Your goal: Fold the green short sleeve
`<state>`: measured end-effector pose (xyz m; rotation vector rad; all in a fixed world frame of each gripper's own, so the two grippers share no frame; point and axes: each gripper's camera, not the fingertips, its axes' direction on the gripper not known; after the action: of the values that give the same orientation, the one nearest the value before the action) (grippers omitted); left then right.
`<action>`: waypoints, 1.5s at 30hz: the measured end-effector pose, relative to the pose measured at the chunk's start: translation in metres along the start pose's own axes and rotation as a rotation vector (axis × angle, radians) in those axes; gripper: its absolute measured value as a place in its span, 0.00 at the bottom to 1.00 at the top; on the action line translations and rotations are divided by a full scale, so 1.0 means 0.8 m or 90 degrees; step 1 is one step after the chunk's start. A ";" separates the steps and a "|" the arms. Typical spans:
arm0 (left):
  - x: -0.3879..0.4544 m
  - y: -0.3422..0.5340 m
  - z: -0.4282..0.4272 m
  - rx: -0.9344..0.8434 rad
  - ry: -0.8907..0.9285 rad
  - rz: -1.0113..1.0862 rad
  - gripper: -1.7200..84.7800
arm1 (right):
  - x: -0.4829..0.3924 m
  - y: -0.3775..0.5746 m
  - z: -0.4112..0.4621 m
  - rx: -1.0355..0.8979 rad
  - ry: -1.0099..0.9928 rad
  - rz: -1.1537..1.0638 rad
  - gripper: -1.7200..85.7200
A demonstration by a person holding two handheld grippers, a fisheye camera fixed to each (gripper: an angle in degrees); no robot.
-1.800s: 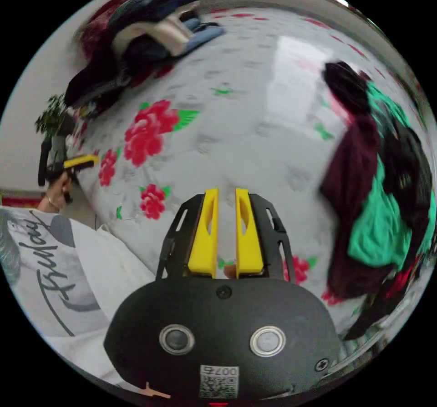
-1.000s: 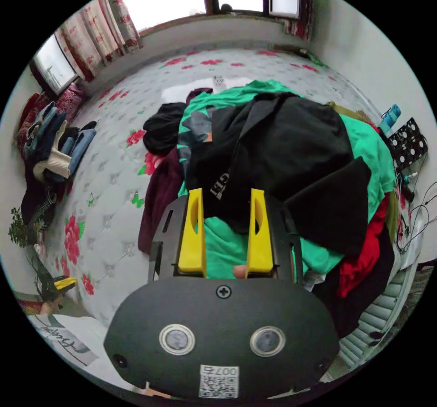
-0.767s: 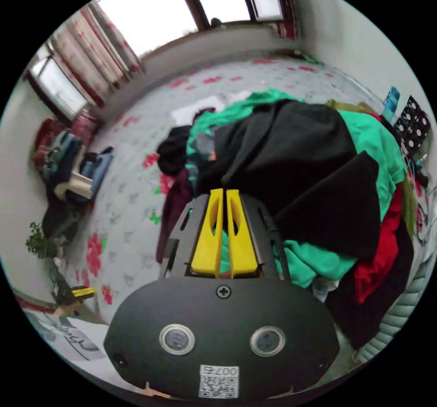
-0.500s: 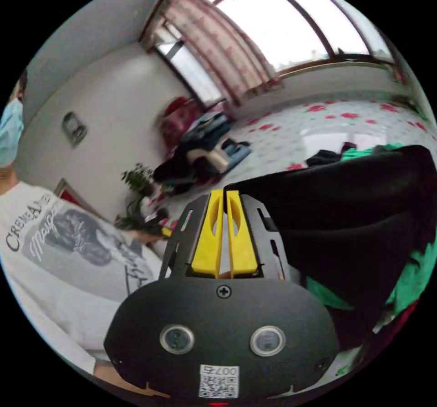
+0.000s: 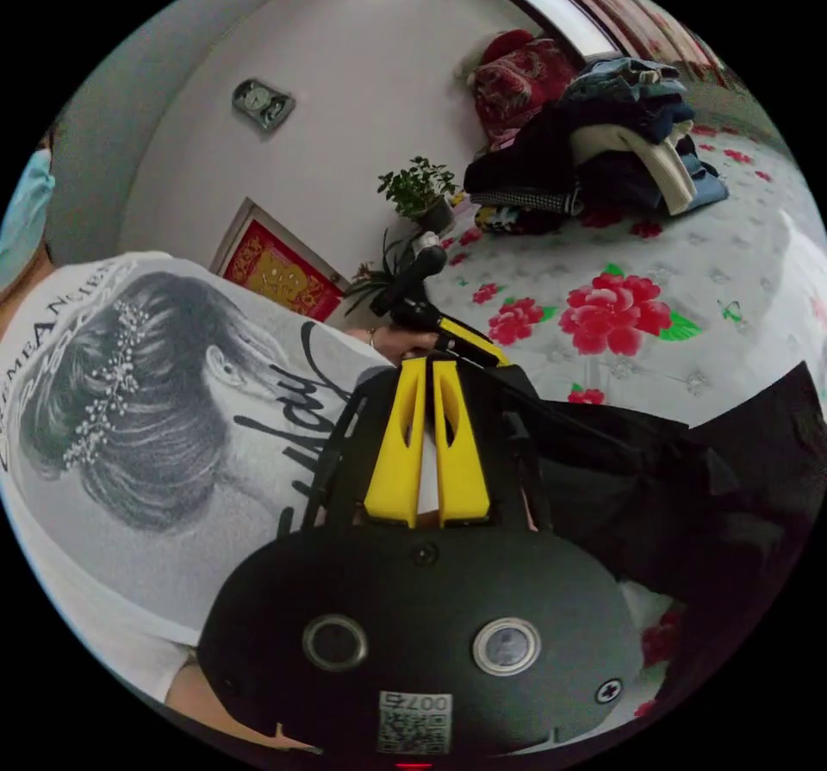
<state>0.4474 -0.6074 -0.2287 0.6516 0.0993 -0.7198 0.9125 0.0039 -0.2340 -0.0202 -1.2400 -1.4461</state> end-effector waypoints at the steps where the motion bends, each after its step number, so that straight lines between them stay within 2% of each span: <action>1: 0.003 0.010 -0.017 0.026 0.019 0.028 0.06 | -0.001 -0.001 0.002 0.003 0.001 0.005 0.15; 5: 0.037 0.034 -0.074 0.092 0.108 0.211 0.14 | -0.003 -0.007 0.004 0.022 0.044 0.036 0.16; 9: 0.077 0.042 -0.104 0.120 0.120 0.338 0.15 | -0.002 -0.020 -0.028 0.090 0.065 0.064 0.17; 11: 0.094 0.036 -0.108 0.128 0.156 0.368 0.12 | -0.006 -0.038 -0.028 0.080 0.067 0.051 0.17; 15: 0.093 0.021 -0.112 0.110 0.152 0.344 0.04 | -0.017 -0.064 -0.020 0.042 0.192 0.035 0.17; 19: 0.070 0.029 -0.133 0.107 0.130 0.317 0.01 | 0.010 -0.044 -0.079 0.105 0.266 0.085 0.17; 21: 0.053 0.032 -0.148 0.121 0.134 0.282 0.01 | 0.050 -0.009 -0.128 0.125 0.370 0.191 0.16; 24: 0.022 0.037 -0.178 0.162 0.101 0.208 0.01 | 0.113 0.046 -0.176 0.070 0.525 0.348 0.16; 27: -0.011 0.033 -0.216 0.201 0.088 0.133 0.01 | 0.152 0.100 -0.251 0.143 0.559 0.474 0.15; 31: -0.032 -0.032 -0.299 0.278 0.147 0.099 0.01 | 0.181 0.130 -0.338 0.201 0.632 0.548 0.14; 36: 0.082 -0.173 -0.425 0.378 0.144 0.230 0.01 | 0.241 0.139 -0.416 0.162 0.715 0.611 0.14; 39: 0.171 -0.246 -0.522 0.508 0.198 0.287 0.01 | 0.264 0.138 -0.442 0.133 0.744 0.626 0.13; 41: 0.237 -0.278 -0.585 0.638 0.212 0.313 0.01 | 0.277 0.136 -0.450 0.101 0.747 0.624 0.13; 43: 0.281 -0.290 -0.608 0.706 0.218 0.339 0.01 | 0.291 0.137 -0.454 0.060 0.744 0.625 0.12; 45: 0.319 -0.302 -0.606 0.721 0.204 0.372 0.01 | 0.293 0.143 -0.465 0.056 0.728 0.615 0.10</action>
<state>0.5496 -0.6079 -0.8185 1.7865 -0.2249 -0.0289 1.1434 -0.3826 -0.1759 0.2129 -0.2183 -0.3662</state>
